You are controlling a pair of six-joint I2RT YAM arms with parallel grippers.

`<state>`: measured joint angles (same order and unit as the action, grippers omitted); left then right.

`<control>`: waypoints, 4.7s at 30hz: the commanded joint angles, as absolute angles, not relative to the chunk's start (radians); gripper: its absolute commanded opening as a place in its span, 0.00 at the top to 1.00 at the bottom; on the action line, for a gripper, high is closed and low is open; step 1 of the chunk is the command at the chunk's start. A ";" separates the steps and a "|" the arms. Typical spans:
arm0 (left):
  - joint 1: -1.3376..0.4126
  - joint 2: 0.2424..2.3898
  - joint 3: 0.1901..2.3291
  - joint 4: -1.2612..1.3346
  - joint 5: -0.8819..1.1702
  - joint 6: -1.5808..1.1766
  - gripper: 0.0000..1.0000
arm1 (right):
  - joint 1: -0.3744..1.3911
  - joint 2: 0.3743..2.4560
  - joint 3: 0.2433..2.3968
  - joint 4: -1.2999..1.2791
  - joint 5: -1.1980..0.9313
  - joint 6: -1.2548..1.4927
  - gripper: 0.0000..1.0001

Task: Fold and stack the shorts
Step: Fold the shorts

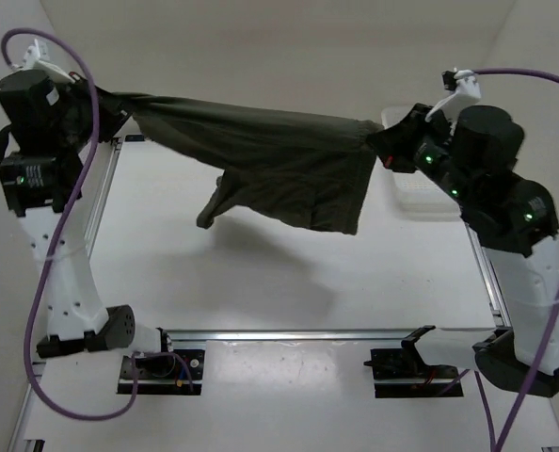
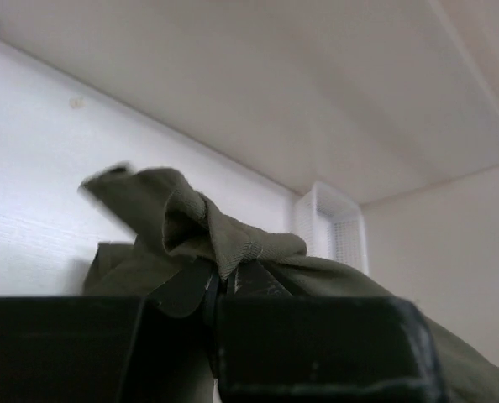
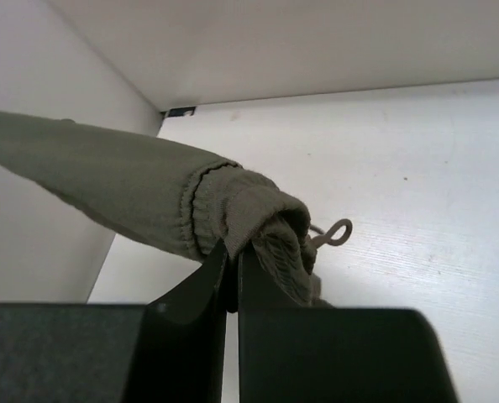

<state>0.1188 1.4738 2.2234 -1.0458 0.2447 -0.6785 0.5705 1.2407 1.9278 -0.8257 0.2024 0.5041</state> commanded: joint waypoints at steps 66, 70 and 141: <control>0.057 1.875 2.293 -1.080 0.101 -0.410 0.90 | 0.199 1.895 2.088 -0.848 -0.172 0.201 1.00; 0.077 1.738 2.293 -1.089 0.146 -0.432 0.90 | 0.199 1.665 2.033 -0.860 -0.192 0.190 1.00; 0.006 1.622 1.605 -0.923 0.051 -0.483 0.90 | 0.249 1.815 1.666 -0.723 0.021 0.221 1.00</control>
